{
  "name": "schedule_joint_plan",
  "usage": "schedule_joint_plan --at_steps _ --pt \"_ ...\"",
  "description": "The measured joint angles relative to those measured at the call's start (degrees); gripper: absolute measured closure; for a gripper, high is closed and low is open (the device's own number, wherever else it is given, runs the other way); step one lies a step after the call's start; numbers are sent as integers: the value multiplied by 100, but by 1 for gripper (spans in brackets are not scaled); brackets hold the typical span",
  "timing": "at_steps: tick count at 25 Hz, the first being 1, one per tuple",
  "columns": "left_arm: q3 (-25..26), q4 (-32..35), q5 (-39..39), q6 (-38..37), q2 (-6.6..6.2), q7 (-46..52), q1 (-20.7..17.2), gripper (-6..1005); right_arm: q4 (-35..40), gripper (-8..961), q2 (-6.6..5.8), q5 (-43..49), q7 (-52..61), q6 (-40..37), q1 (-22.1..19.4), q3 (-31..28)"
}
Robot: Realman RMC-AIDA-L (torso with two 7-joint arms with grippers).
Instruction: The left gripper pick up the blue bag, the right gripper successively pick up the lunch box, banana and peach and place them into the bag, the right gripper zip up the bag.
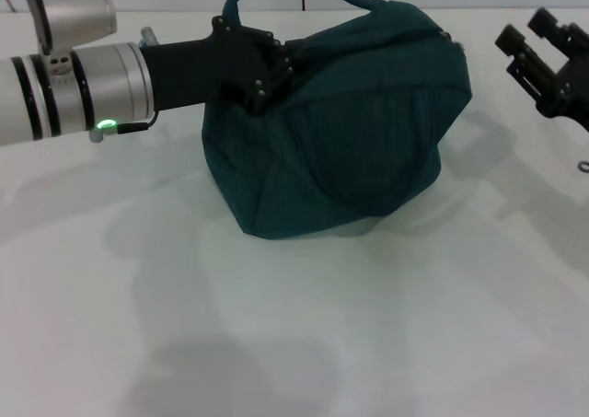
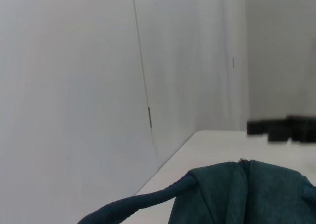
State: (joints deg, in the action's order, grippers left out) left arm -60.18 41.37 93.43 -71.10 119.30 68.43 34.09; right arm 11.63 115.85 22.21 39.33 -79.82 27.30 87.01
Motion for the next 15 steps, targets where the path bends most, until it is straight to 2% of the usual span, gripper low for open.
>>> schedule_joint_plan --at_steps 4,7,15 --pt "-22 1 -2 -41 10 -8 -6 935 -25 525 -14 41 -84 631 -79 -11" --pt "-39 2 -39 -103 18 -60 -9 937 10 436 7 53 -172 831 -81 0" --pt "-46 -18 -156 -283 26 -126 -17 936 80 487 29 79 -218 1098 225 479"
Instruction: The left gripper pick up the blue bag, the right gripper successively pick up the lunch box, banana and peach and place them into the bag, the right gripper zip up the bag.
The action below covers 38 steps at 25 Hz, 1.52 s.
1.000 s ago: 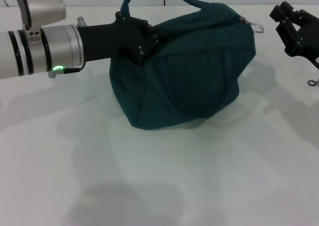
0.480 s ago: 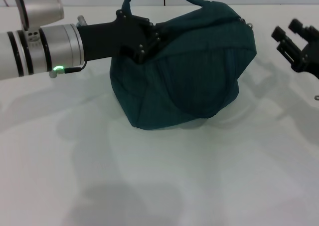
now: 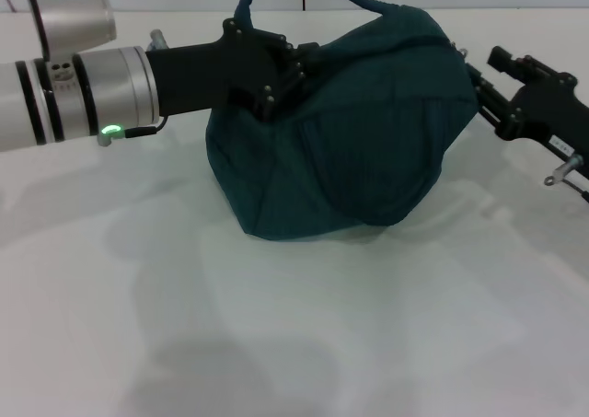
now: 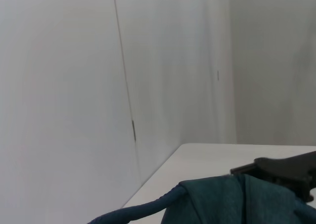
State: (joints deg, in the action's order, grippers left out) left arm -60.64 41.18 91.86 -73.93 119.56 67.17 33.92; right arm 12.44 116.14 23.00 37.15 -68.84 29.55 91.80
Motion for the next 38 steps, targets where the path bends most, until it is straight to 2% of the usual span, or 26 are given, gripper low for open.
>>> schedule_joint_plan --at_steps 7,14,22,28,33,38 --pt "28 -27 -2 -7 6 -10 -7 941 423 487 5 0 -6 416 34 481" --pt "35 -55 -103 -7 6 -99 -33 942 527 488 5 3 -39 480 97 661" --pt "35 -58 -268 22 -1 -222 -113 943 541 488 5 -54 -126 398 -13 633" --pt "35 -58 -273 48 -3 -249 -114 944 540 617 5 -60 -132 380 -24 661" --pt "34 -60 -275 53 -3 -266 -114 944 541 832 4 -57 -138 380 -29 672" --pt "35 -136 -276 55 -3 -299 -104 944 541 848 4 -59 -152 298 -49 650"
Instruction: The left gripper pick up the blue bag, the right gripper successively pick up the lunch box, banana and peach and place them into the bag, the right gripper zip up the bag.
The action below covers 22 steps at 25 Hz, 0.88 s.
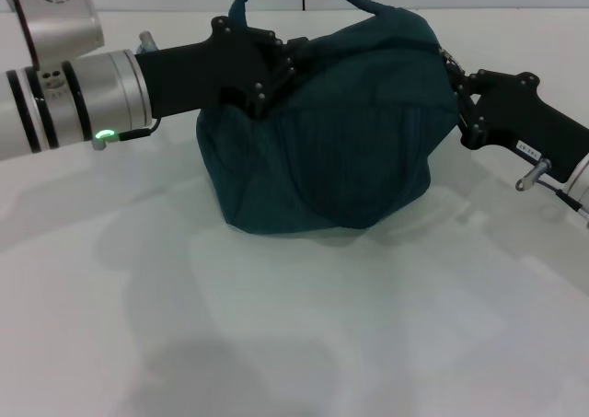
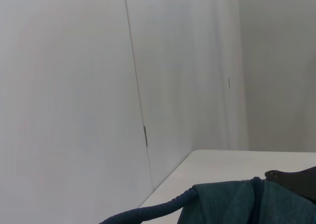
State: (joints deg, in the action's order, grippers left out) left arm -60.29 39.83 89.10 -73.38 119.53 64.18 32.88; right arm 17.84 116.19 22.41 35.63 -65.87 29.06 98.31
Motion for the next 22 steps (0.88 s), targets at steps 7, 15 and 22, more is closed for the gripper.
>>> schedule_joint_plan --at_steps 7,15,22 --pt "-1 -13 -20 -16 0 -11 3 944 -24 913 0 -201 -81 -32 -28 -4" --pt "6 -12 -250 -35 -11 30 -28 943 -143 936 -5 -720 172 263 -149 4" --pt "8 -10 -339 -4 -8 104 13 943 -175 934 -11 -689 484 779 -114 14"
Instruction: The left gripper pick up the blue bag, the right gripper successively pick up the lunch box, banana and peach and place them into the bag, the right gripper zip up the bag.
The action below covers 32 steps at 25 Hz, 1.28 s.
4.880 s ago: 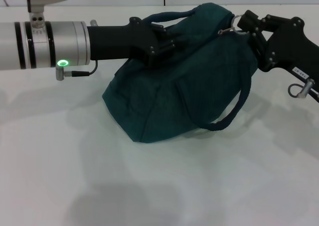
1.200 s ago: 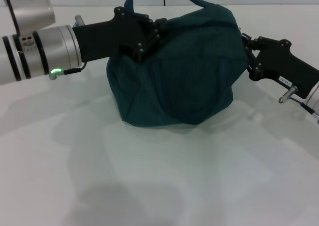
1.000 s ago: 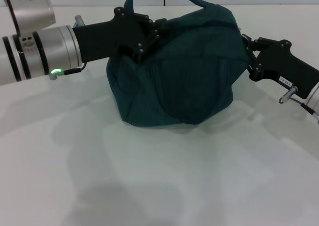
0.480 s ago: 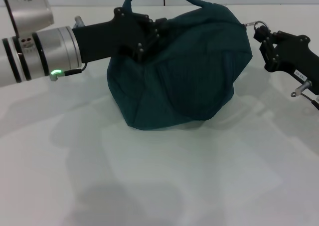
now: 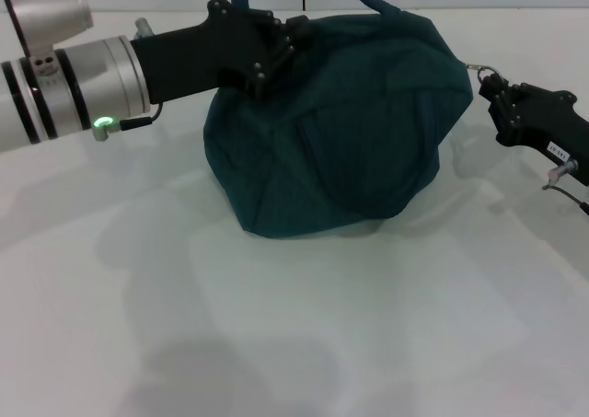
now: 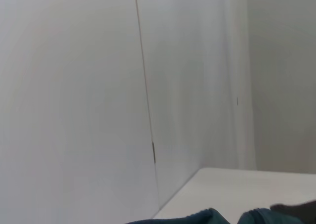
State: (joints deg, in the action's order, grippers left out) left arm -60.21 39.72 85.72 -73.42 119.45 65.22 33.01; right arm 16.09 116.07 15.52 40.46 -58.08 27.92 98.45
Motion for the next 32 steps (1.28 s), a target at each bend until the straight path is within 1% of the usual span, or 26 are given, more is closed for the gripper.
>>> schedule_joint_plan --at_steps 2,5,8,10,12,16,17,19,21,22,24,27,32 --pt "0 0 -65 2 0 -3 1 943 -8 934 1 -4 19 -13 -7 3" --pt "-61 -4 -129 -19 21 -127 -32 943 39 898 6 -32 33 -130 -37 -17" --pt "-184 -114 -206 -32 39 -299 -70 943 47 862 -5 -84 45 -459 -90 -52" --pt "-199 -254 -386 -34 45 -336 -96 943 63 838 -15 -147 48 -624 -136 -62" --pt "-200 -369 -732 -46 43 -372 -173 943 74 814 -21 -214 47 -685 -161 -85" --pt "-198 -548 -1640 -136 48 -791 -502 842 60 766 -26 -251 51 -789 -209 -183" --pt "-199 -614 -1851 -226 48 -924 -564 817 60 733 -26 -251 51 -789 -209 -183" --pt "-198 -783 -2236 -436 46 -1181 -687 730 100 666 -55 -233 102 -827 -275 -201" --pt "-184 -918 -2515 -601 38 -1338 -757 643 135 599 -133 -120 390 -767 -289 -174" --pt "-177 -949 -2573 -624 37 -1359 -773 600 139 566 -179 20 593 -697 -278 -165" --pt "-178 -991 -2638 -638 35 -1379 -788 562 142 505 -286 406 1027 -590 -225 -166" --pt "-186 -1076 -2638 -632 29 -1381 -763 504 131 414 -346 875 1378 -496 -175 -190" --pt "-197 -1101 -2627 -630 22 -1383 -750 408 155 421 -337 1032 1451 -418 -234 -187"
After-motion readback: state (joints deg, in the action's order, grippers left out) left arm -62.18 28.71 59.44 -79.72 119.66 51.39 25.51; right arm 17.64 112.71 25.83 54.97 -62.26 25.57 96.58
